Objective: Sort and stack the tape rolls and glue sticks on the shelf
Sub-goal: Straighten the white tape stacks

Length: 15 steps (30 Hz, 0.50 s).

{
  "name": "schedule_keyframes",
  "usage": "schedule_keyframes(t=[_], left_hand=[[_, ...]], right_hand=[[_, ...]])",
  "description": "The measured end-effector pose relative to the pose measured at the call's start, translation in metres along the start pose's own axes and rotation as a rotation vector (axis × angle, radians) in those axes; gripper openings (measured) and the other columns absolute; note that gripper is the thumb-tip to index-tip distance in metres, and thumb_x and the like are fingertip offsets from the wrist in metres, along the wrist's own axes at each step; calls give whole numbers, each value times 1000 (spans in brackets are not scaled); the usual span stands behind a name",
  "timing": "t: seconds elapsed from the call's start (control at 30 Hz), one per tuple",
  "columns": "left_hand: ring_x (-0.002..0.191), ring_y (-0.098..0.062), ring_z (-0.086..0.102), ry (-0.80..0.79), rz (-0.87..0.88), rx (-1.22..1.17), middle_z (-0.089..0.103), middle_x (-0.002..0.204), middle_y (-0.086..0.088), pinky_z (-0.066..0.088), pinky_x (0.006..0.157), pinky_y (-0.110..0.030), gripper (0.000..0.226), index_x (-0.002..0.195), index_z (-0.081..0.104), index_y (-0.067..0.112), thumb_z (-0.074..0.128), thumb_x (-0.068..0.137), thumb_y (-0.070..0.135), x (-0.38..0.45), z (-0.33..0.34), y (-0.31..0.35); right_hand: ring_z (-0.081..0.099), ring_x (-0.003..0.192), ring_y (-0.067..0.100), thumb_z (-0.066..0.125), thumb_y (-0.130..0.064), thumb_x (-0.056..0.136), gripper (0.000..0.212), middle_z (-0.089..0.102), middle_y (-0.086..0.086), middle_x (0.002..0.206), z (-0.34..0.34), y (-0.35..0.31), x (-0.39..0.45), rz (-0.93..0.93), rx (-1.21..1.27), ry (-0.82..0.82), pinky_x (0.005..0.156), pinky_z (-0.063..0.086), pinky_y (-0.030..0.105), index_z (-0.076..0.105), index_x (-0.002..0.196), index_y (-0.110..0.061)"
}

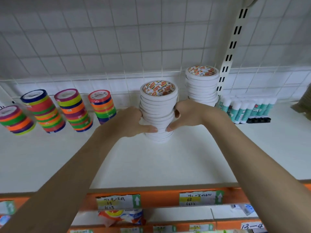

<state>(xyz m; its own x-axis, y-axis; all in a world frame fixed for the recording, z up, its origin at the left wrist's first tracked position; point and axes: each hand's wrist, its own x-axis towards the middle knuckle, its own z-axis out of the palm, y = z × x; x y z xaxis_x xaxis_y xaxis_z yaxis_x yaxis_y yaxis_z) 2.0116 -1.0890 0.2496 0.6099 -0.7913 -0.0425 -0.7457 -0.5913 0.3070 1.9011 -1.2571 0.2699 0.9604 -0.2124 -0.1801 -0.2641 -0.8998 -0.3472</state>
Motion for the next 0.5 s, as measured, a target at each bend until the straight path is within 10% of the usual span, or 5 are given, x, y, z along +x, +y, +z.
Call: schedule_keyframes(t=[0.13,0.27,0.5], left_hand=[[83,-19,61,-41,36,-87,67,93,-4,51,76,-36,59,103,64,9,60,75,60,1,-1,-3],[54,-8,37,10,20,-124,38,58,-5,26,51,-22,46,77,51,1,66,80,45,-2,-1,1],[91,-19,58,12,41,-167,62,100,1,48,80,-33,50,107,57,16,66,75,54,-5,0,-1]], right_hand=[[57,94,21,76,-43,72,50,63,7,103,3,-2,-2,8,89,18,83,46,32,60,104,-8],[57,93,21,78,-42,71,51,63,5,100,7,-5,-1,26,132,26,83,46,31,60,104,-8],[48,74,-3,77,-34,75,29,49,-20,80,8,1,-4,0,275,-27,57,36,2,48,79,-36]])
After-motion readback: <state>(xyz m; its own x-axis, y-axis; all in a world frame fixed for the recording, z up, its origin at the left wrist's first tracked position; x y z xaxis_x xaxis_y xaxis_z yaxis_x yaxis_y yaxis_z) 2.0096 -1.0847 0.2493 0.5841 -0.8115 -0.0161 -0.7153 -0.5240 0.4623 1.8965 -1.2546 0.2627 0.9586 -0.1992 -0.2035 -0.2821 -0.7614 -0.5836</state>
